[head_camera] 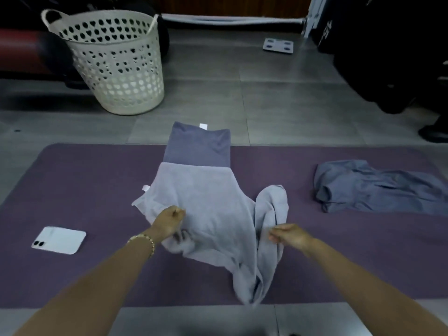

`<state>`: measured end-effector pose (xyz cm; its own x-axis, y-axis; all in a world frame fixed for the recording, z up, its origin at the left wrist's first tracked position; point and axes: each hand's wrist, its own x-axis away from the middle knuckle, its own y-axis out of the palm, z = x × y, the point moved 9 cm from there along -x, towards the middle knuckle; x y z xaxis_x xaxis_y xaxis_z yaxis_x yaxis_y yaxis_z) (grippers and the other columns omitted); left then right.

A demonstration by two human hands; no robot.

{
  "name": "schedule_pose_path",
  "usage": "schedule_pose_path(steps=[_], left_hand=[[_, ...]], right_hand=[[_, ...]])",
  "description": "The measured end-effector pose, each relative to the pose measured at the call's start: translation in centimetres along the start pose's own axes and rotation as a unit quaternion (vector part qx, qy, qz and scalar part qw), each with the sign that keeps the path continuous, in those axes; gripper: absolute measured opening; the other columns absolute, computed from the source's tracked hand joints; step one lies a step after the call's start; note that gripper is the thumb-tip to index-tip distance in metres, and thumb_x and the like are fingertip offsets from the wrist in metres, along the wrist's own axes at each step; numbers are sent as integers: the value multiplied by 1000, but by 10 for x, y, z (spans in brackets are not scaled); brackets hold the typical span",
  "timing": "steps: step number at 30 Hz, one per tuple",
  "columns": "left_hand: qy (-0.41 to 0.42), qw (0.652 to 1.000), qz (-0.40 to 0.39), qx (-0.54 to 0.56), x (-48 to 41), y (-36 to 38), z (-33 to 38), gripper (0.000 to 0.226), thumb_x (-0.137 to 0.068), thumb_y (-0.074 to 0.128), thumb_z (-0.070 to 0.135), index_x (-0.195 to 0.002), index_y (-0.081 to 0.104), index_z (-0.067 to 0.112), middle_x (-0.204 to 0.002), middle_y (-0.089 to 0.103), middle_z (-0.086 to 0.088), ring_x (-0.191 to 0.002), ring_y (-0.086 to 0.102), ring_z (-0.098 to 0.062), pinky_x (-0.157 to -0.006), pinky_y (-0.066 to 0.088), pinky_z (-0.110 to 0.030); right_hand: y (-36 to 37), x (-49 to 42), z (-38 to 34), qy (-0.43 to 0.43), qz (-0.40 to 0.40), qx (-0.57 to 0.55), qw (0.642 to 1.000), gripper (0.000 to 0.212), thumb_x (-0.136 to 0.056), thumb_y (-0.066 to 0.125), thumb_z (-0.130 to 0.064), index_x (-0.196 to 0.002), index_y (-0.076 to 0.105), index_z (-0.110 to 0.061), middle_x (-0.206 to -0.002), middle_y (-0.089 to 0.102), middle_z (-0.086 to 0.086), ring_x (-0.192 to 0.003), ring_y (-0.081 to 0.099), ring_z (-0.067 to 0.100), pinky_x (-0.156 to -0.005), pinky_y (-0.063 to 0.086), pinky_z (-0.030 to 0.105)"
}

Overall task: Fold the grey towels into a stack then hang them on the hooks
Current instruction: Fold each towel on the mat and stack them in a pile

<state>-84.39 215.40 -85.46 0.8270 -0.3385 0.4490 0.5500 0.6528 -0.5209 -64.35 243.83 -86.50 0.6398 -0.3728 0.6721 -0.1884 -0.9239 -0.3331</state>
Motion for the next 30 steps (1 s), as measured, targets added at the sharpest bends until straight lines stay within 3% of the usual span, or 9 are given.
schedule_pose_path(steps=[5, 7, 13, 17, 20, 22, 25, 27, 30], left_hand=[[53, 997, -50, 26, -44, 86, 50, 32, -98, 44, 4, -69, 54, 13, -74, 56, 0, -74, 54, -19, -62, 42, -13], [66, 995, -73, 23, -56, 124, 68, 21, -99, 42, 6, -84, 57, 8, -78, 56, 3, -68, 52, -11, -54, 40, -6], [127, 980, -146, -48, -91, 238, 85, 27, -99, 43, 23, -109, 57, 2, -105, 57, -5, -100, 55, -19, -84, 37, -23], [104, 984, -118, -89, -113, 269, 70, 23, -97, 48, 26, -77, 48, 15, -80, 58, -8, -75, 52, -19, -70, 40, -28], [58, 992, -112, 3, -120, 276, 70, 23, -90, 61, 31, -93, 57, 8, -72, 60, 2, -64, 54, -8, -55, 41, -15], [50, 991, -124, 33, -117, 284, 87, 30, -92, 60, 31, -109, 58, 7, -94, 66, -4, -82, 62, -14, -66, 48, -15], [140, 970, -190, 62, -91, 309, 150, 42, -98, 50, 25, -136, 44, 11, -132, 53, -6, -124, 50, -20, -103, 36, -22], [200, 942, -263, 57, -50, 336, 198, 48, -100, 45, 17, -145, 31, 11, -130, 46, -1, -121, 47, -8, -93, 30, -6], [119, 869, -468, 111, 15, 400, 227, 39, -102, 38, 14, -138, 29, 27, -107, 53, 0, -87, 60, -4, -74, 48, -11]], right_hand=[[-52, -47, 34, -5, 93, -76, 993, 10, -91, 61, -16, -91, 68, -9, -96, 68, 10, -77, 62, 17, -79, 51, 27], [-56, -63, 45, -2, 92, -101, 991, 10, -93, 59, -18, -94, 67, -12, -94, 66, 5, -75, 62, 11, -75, 49, 26], [-47, -107, 70, -31, 85, -155, 984, 17, -91, 62, -18, -108, 63, -15, -95, 64, -1, -87, 58, 11, -84, 50, 25], [-48, -116, 90, -37, 92, -195, 976, 15, -95, 55, -21, -106, 64, -16, -98, 66, 0, -90, 62, 13, -75, 50, 20], [-61, -116, 107, -25, 99, -237, 966, 19, -97, 51, -25, -106, 64, -15, -105, 66, 0, -89, 63, 13, -74, 51, 22], [-77, -112, 116, -17, 104, -284, 953, 21, -98, 49, -29, -106, 63, -17, -109, 65, 0, -89, 63, 15, -77, 51, 25], [-109, -102, 133, -4, 123, -352, 928, 29, -98, 42, -40, -103, 63, -19, -110, 65, -1, -93, 63, 17, -79, 51, 29], [-131, -92, 150, 6, 140, -407, 903, 40, -92, 42, -54, -102, 62, -20, -110, 66, -1, -96, 63, 18, -78, 50, 30], [-160, -77, 179, 11, 154, -473, 868, 62, -87, 35, -69, -104, 64, -17, -99, 73, -1, -96, 65, 17, -78, 48, 31]])
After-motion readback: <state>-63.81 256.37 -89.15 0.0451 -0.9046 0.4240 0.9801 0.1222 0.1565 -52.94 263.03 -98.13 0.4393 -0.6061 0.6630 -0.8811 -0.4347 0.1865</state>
